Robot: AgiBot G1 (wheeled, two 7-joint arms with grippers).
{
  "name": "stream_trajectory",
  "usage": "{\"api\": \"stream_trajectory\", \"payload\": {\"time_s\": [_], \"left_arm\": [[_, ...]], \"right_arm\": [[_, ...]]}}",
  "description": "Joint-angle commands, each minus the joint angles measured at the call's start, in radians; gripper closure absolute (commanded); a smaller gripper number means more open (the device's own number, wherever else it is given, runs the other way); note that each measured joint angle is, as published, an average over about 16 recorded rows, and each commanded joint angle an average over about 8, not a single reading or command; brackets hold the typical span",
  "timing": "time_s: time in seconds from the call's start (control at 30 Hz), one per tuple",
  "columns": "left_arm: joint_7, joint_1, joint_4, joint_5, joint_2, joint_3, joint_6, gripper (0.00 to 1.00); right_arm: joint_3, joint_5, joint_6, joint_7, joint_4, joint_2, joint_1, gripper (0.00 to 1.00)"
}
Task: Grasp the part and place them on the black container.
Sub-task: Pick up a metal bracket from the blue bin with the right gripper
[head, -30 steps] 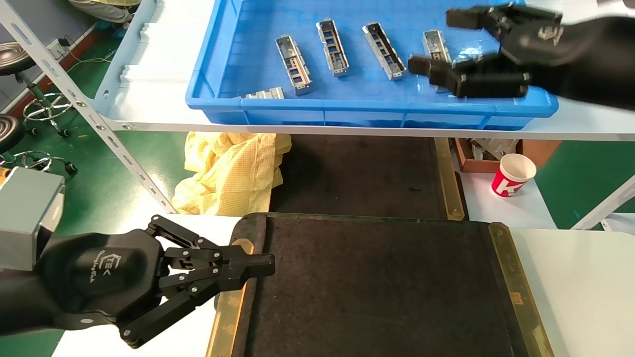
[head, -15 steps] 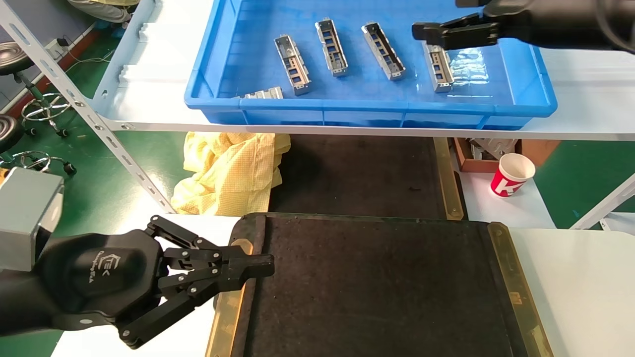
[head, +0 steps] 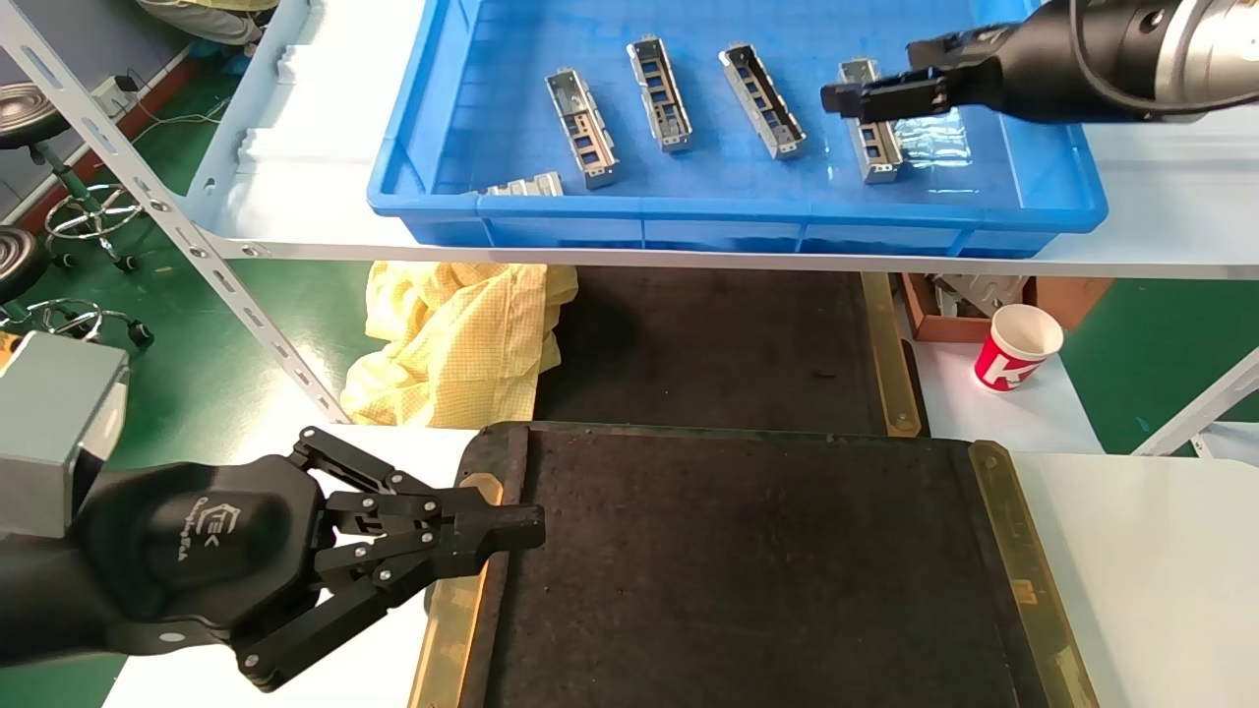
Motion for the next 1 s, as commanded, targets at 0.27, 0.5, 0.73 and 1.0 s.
{"api": "stream_trajectory", "payload": {"time_s": [0.27, 0.5, 0.73, 1.0], "left_arm": [[0.000, 0.000, 0.000, 0.000, 0.000, 0.000, 0.000, 1.00], [0.000, 0.000, 0.000, 0.000, 0.000, 0.000, 0.000, 0.52], [0.000, 0.000, 0.000, 0.000, 0.000, 0.001, 0.000, 0.00], [0.000, 0.000, 0.000, -0.001, 0.000, 0.001, 0.000, 0.00]], "right_arm": [[-0.014, -0.021, 0.031, -0.002, -0.074, -0.032, 0.008, 0.99], [-0.007, -0.011, 0.056, -0.014, -0.092, -0.046, -0.003, 1.00], [-0.001, -0.003, 0.093, -0.024, -0.102, -0.060, -0.009, 1.00], [0.000, -0.002, 0.099, -0.031, -0.108, -0.068, -0.010, 1.00]]}}
